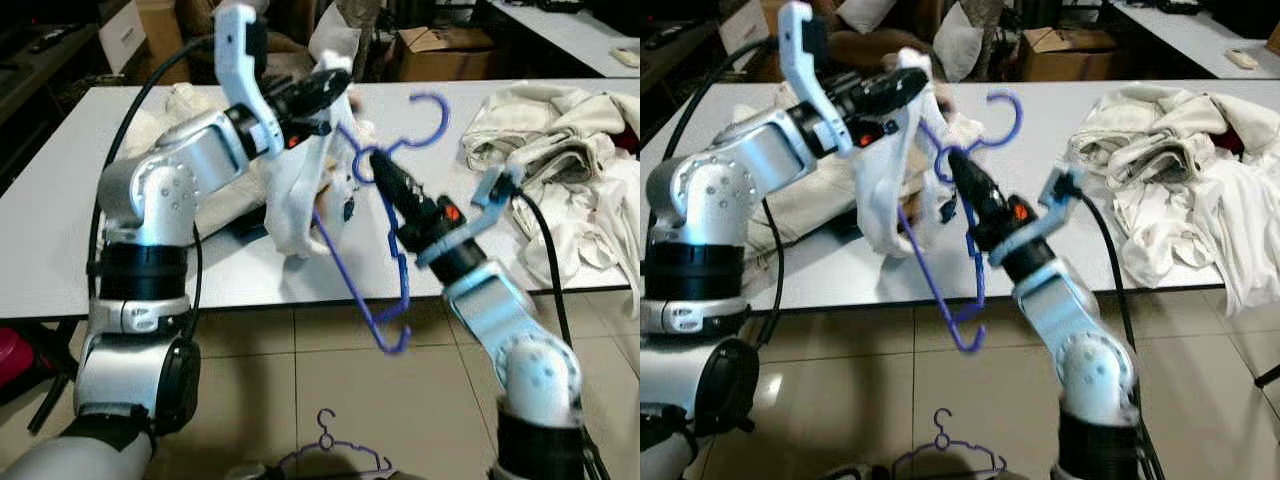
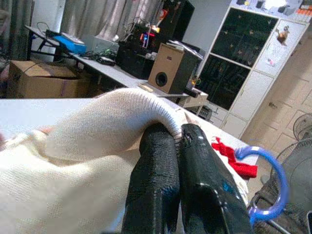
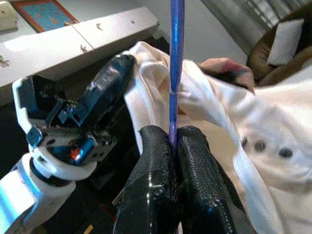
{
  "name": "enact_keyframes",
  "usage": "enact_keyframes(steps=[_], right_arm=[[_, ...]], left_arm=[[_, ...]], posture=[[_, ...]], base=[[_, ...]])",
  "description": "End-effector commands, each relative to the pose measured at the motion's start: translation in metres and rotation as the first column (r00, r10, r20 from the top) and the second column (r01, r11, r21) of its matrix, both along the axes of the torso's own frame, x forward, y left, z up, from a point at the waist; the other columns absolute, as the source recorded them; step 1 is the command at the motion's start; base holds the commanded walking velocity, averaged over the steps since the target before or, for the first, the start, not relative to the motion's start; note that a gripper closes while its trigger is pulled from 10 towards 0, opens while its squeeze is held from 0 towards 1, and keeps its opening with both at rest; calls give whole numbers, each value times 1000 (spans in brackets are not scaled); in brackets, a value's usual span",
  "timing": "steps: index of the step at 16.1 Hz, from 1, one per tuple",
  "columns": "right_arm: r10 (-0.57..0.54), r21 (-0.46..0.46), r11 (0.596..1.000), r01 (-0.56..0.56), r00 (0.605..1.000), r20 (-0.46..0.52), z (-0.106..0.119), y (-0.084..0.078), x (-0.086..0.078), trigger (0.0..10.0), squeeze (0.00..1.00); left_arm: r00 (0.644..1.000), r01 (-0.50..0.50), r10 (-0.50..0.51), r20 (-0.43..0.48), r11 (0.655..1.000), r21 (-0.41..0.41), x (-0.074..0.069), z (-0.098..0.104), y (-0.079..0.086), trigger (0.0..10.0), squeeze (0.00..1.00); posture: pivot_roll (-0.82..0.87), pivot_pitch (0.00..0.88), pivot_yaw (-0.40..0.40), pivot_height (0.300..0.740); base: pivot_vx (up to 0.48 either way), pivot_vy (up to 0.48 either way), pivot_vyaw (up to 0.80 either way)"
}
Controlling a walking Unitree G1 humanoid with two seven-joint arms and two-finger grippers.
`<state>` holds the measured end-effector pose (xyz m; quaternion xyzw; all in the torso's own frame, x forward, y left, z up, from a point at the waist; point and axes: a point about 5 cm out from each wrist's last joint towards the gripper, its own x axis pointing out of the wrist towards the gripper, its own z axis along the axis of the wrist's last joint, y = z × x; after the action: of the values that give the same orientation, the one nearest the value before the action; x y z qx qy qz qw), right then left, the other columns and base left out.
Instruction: Hang hanger
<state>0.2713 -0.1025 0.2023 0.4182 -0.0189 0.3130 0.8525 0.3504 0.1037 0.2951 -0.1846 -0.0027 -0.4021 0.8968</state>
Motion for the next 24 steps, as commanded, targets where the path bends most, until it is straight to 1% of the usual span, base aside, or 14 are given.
enact_keyframes(steps=[1,3,4,5,6,8,9,11,15,16,21,22,23,24], right_arm=[[16,1,1000,-16,1000,3,5,0,-3,10000,0],[-3,-39,999,4,1000,19,6,-3,1,10000,0],[-24,-50,998,25,999,28,7,-6,6,10000,0],[-37,-58,998,39,999,36,8,-8,9,10000,0],[-72,-59,995,76,996,59,11,-12,19,10000,0],[-136,-113,983,143,989,65,6,-15,37,10000,0],[-142,-147,978,152,987,73,6,-14,40,10000,0],[-113,-160,979,127,989,98,12,-10,38,10000,0],[-49,-245,968,63,997,65,-1,-1,35,10000,0],[14,-349,937,-7,1000,17,-14,5,28,10000,0],[24,-568,822,-35,999,-27,-31,-1,16,10000,0],[31,-708,706,-22,1000,0,-36,-6,14,10000,0],[32,-655,756,-15,999,13,-29,-7,12,10000,0],[-3,-688,725,24,999,32,-28,-14,13,10000,0]], left_arm=[[1000,20,-20,23,1000,-21,-5,8,1,0,0],[996,87,-87,31,996,10,-13,10,-3,0,0],[991,127,-128,27,991,34,-18,8,-5,902,0],[990,139,-140,23,989,43,-20,6,-7,902,0],[988,154,-154,4,986,59,-22,1,-9,0,0],[983,184,-184,-10,980,79,-26,0,-12,0,0],[987,163,-163,-7,980,112,-25,-1,-10,0,0],[1000,4,-7,17,982,190,-11,-8,1,0,0],[986,-151,120,114,939,309,0,-18,5,157,0],[976,-193,147,161,925,328,4,-17,5,0,0],[961,-202,128,246,931,303,4,-6,2,0,0],[957,-212,135,257,929,303,5,-6,2,0,0],[956,-206,129,265,934,291,4,-4,1,0,0],[955,-194,117,273,942,275,3,-2,0,0,0]], posture=[[-118,0,40,740],[-114,0,37,740],[-109,0,34,740],[-109,0,34,740],[-109,0,34,740],[-107,0,33,740],[-100,0,26,740],[-97,0,18,740],[-103,0,17,740],[-111,0,21,740],[-119,0,23,740],[-122,0,21,740],[-122,0,21,740],[-122,0,17,740]], base=[[0,0,0],[0,0,0],[0,0,0],[0,0,0],[0,0,0],[0,0,0],[0,0,0],[0,0,0],[0,0,0],[0,0,0],[0,0,0],[0,0,0],[0,0,0],[0,0,0]])
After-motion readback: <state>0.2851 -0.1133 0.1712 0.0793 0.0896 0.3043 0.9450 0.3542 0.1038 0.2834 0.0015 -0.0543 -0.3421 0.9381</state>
